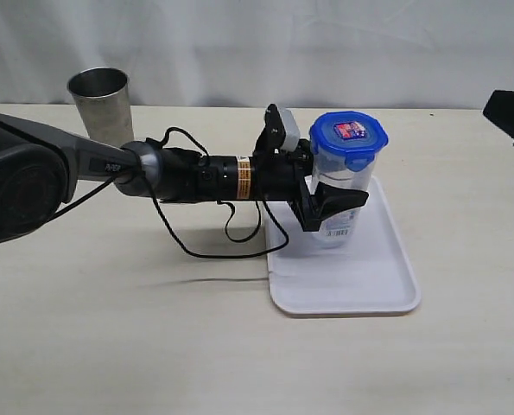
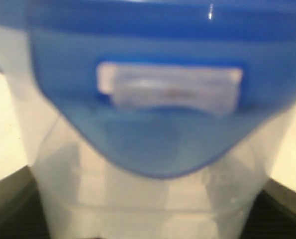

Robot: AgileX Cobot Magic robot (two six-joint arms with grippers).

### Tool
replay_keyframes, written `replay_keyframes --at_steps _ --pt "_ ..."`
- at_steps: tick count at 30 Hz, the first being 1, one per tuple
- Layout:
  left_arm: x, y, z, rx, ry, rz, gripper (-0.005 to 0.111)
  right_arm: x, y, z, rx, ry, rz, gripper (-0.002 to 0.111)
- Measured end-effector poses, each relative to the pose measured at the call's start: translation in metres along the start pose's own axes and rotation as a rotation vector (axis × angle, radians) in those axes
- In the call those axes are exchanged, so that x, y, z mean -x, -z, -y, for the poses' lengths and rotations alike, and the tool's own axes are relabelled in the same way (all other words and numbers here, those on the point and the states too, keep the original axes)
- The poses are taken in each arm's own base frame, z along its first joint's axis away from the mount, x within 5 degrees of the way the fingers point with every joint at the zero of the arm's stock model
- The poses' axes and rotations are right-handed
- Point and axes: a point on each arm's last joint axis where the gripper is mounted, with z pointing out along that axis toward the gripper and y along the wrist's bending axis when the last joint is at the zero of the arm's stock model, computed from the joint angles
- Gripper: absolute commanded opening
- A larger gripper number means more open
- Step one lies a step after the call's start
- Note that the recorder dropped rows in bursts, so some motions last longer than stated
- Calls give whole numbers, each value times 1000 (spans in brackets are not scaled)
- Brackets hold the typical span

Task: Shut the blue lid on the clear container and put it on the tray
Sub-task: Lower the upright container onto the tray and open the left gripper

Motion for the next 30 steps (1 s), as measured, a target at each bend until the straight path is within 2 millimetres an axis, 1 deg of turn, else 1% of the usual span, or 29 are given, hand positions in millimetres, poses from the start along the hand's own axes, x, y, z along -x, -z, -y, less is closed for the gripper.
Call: replay_keyframes --at_steps 3,7,14,15,17,19,20,21,23,24,25,27,30 --pt "-5 -1 0 -11 5 -19 0 1 5 -3 4 33 2 5" --pt "-6 -1 1 -19 0 -29 0 4 11 -7 11 57 23 5" --pt "-5 -1 1 -25 -1 -31 0 4 15 -10 13 88 27 5" --pt "-5 -1 1 -23 4 -32 2 4 15 -10 13 90 24 5" --pt "-5 -2 1 -25 24 -33 8 3 15 -10 12 90 17 5" --pt "-5 -2 1 -24 33 -33 22 3 15 -10 12 87 16 5" --pt "-5 -2 1 -24 36 -33 32 3 15 -10 12 87 16 5" --pt "-5 -2 1 -24 36 -33 46 3 15 -10 12 87 16 5" --pt "-4 -2 1 -24 46 -32 66 3 15 -10 12 90 14 5" --pt "-4 -2 1 -24 50 -32 78 3 15 -10 11 90 11 5" --pt "-4 -2 1 -24 55 -32 84 2 15 -10 11 89 6 5" --pt "-4 -2 1 -24 63 -32 89 2 15 -9 10 90 0 5" --pt "-5 -2 1 -26 64 -35 89 1 15 -9 9 90 -7 5"
